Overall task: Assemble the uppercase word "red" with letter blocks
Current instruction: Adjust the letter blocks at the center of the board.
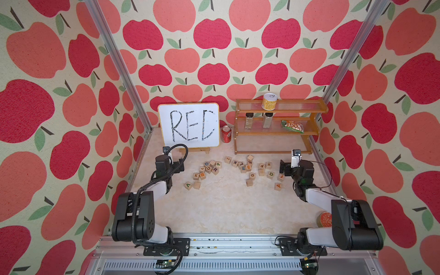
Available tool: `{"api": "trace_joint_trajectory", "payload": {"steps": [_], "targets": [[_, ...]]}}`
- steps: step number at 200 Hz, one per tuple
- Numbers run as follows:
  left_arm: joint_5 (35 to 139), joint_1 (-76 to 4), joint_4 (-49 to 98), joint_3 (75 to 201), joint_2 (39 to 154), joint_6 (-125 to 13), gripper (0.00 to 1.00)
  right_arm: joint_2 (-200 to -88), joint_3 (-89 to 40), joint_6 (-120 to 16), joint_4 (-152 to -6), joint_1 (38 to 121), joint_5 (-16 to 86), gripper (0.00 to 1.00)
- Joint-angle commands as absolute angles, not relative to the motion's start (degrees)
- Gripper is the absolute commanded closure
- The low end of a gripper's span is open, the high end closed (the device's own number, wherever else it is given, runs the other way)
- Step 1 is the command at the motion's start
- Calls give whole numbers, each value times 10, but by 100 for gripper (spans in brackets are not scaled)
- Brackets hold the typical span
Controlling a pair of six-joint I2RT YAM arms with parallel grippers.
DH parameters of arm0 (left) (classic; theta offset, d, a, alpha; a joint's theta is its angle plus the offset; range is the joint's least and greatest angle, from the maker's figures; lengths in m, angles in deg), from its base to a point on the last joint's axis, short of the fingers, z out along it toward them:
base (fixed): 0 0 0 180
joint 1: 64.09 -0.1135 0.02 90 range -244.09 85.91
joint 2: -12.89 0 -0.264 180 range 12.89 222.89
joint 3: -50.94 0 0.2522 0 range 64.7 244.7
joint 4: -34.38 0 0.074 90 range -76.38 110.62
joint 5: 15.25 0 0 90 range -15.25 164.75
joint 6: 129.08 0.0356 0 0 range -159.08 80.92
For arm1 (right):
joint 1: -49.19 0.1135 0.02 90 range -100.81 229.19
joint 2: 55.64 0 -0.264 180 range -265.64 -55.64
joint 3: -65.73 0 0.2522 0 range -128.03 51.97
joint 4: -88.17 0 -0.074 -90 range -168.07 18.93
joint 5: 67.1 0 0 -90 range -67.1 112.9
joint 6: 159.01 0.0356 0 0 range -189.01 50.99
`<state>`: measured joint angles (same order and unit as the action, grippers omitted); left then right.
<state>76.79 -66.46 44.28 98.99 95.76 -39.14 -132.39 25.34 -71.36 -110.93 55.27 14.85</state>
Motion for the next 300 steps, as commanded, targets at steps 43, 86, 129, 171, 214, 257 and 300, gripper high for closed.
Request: {"api": "trace_joint_trajectory", "payload": {"steps": [43, 86, 129, 171, 214, 257, 300], "targets": [[748, -612, 269, 1052, 904, -400, 1, -1251, 167, -700, -873, 601, 145, 1], [715, -550, 186, 1076, 871, -422, 1, -1229, 105, -690, -768, 640, 150, 1], [693, -476, 103, 1093, 836, -460, 1, -1237, 36, -650, -655, 691, 163, 1], [661, -396, 30, 1109, 808, -511, 1, -1239, 0, -617, -591, 738, 163, 1], [637, -317, -35, 1137, 811, -550, 1, -1238, -55, -577, -511, 774, 167, 1], [646, -269, -91, 1170, 824, -587, 1, -1231, -95, -534, -424, 797, 186, 1], [705, -262, -138, 1198, 840, -612, 1, -1199, -107, -478, -345, 816, 203, 1]]}}
